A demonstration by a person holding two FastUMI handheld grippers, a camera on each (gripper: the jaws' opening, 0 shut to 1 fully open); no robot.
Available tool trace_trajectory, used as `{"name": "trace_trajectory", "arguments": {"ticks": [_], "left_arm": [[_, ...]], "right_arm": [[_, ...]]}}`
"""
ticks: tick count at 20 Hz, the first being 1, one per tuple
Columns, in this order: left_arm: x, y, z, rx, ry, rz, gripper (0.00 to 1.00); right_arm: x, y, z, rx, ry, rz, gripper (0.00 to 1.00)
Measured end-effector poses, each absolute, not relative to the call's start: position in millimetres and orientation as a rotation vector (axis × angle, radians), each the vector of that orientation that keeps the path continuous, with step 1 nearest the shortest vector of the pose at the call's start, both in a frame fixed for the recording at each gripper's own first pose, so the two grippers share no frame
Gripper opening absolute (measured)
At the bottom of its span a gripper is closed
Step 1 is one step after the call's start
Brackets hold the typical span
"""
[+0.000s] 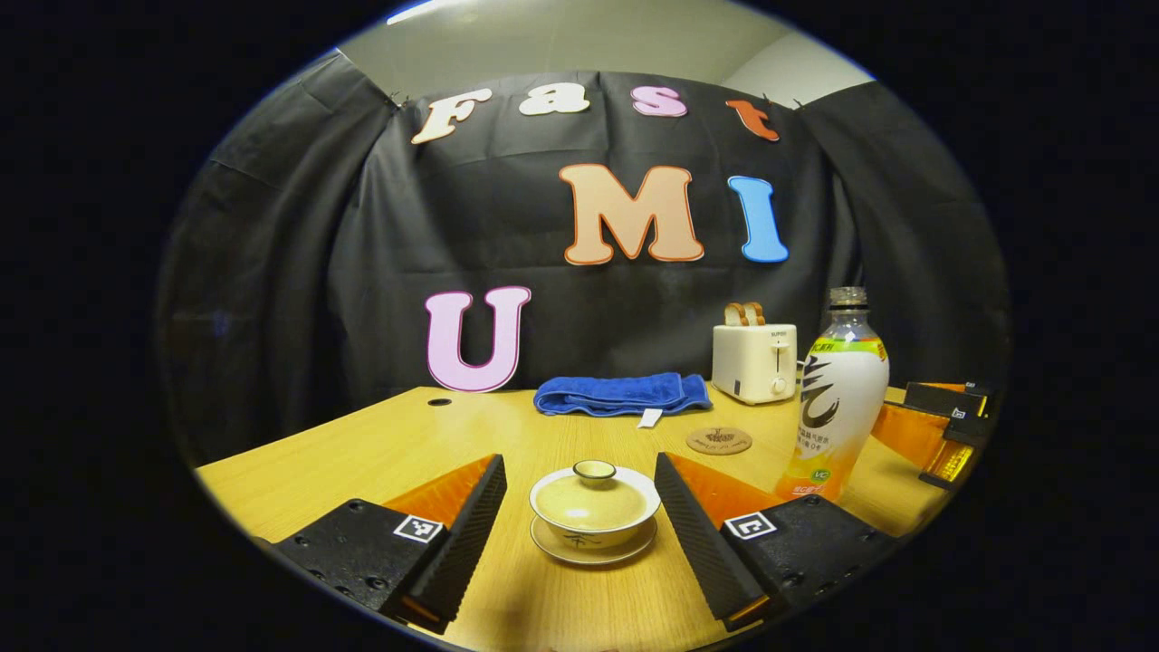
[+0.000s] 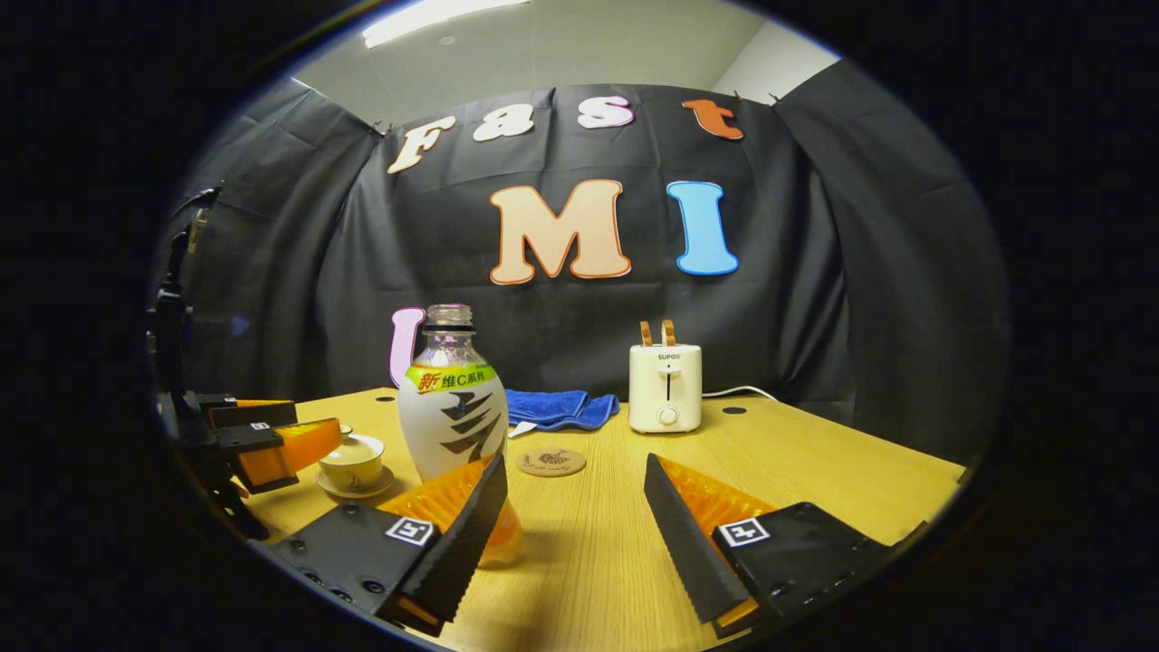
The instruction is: Open the teacup lid with one hand, grasp the water bottle and pour water into the teacup with the other hand; after pouring, place the water bottle on the coaster and then close the teacup lid.
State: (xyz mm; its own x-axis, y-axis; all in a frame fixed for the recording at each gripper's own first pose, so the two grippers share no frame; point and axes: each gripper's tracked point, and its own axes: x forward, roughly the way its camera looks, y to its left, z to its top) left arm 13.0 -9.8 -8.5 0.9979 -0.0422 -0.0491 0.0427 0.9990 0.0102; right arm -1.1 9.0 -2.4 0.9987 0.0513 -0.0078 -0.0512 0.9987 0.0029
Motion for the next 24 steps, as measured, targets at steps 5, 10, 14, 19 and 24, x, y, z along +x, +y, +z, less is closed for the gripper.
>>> {"name": "trace_trajectory", "arguments": {"ticks": [5,10,14,19,24], "left_arm": [[30,-16,-11,0.041,0.101,-0.066,0.95],[50,-23,-24,0.061,0.164,-0.104,0.84],[53,-20,-32,0.070,0.199,-0.093,0.64],[57,-19,-30,0.079,0.194,-0.094,0.45],[59,-18,-29,0.073,0.177,-0.099,0.26]], "right_arm": [[-1,10,-1,0.002,0.006,0.054,0.97],[-2,9,-2,0.002,0.006,0.051,0.96],[0,9,-2,0.002,0.007,0.048,0.95],[-1,11,-3,0.002,0.009,0.059,0.96],[-1,18,-5,0.007,0.023,0.103,0.96]]}}
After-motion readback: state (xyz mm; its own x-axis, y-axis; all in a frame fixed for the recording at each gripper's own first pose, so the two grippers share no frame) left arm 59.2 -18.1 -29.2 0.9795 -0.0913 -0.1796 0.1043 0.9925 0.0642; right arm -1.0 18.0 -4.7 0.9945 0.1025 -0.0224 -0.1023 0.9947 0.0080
